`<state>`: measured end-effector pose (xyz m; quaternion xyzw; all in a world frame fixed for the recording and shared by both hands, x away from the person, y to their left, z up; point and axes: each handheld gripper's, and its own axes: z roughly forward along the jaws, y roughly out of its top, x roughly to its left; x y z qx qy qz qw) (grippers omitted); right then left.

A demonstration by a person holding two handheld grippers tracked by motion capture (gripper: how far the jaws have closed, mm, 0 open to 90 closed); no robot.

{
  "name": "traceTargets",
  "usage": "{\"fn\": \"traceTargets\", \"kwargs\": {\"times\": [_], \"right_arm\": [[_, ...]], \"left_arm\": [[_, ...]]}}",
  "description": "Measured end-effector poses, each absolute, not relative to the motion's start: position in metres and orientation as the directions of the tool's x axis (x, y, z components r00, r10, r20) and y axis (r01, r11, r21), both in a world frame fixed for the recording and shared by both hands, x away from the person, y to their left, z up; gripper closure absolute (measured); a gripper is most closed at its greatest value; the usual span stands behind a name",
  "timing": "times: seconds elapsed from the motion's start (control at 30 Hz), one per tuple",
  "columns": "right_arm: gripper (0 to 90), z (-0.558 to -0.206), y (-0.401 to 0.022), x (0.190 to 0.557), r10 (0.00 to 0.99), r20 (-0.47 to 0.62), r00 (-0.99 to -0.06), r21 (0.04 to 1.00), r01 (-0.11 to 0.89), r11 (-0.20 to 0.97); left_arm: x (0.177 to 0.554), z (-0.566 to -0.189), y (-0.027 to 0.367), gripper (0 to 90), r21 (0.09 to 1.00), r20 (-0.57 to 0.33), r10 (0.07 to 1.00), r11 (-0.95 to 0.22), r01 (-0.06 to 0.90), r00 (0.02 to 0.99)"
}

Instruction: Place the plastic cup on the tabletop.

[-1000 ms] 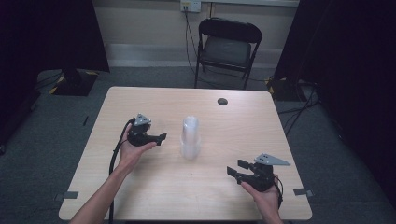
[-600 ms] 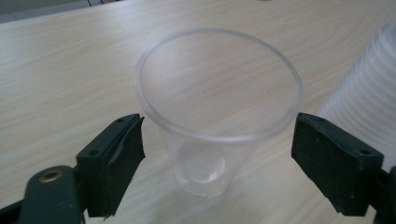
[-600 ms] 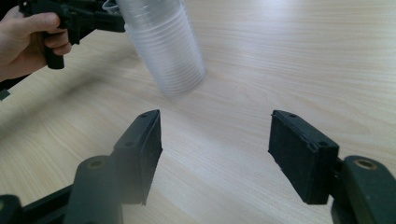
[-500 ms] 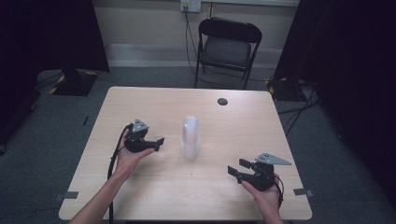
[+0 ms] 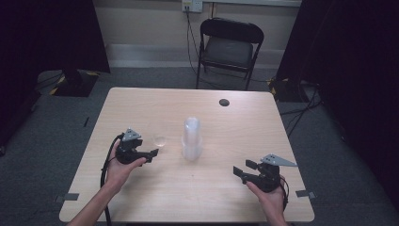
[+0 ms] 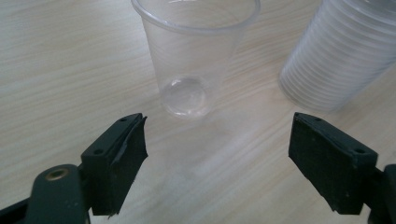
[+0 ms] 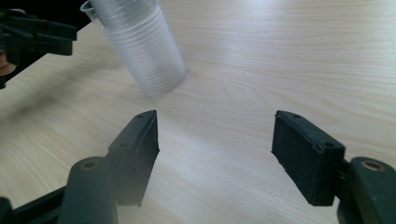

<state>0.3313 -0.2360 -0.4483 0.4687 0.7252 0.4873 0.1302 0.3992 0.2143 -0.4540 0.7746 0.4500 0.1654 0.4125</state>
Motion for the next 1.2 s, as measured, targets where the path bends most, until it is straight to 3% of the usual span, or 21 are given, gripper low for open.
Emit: {"fn": "traceTargets", "kwargs": {"times": [0.17,0.3,0.47,0.9,1.2], "right_arm": [[31.5,-0.45,-0.239,0.334,0.818,0.272,-0.507,0.821,0.566,0.078],[32.0,-0.452,-0.242,0.335,0.823,0.271,-0.499,0.818,0.571,0.077],[32.7,-0.447,-0.247,0.334,0.832,0.265,-0.487,0.831,0.553,0.059],[32.6,-0.456,-0.255,0.338,0.86,0.237,-0.452,0.817,0.571,0.075],[30.7,-0.462,-0.252,0.342,0.87,0.194,-0.454,0.81,0.574,0.119]], "left_arm": [[0.382,-0.449,0.215,19.4,0.782,-0.108,0.832,-0.267,0.563,0.544],[0.37,-0.445,0.22,23.5,0.794,-0.045,0.839,-0.299,0.529,0.542],[0.357,-0.448,0.23,20.7,0.794,-0.089,0.844,-0.26,0.55,0.528],[0.325,-0.453,0.235,15.9,0.786,-0.072,0.849,-0.274,0.554,0.523],[0.31,-0.46,0.231,15.7,0.803,-0.066,0.807,-0.307,0.511,0.587]]}}
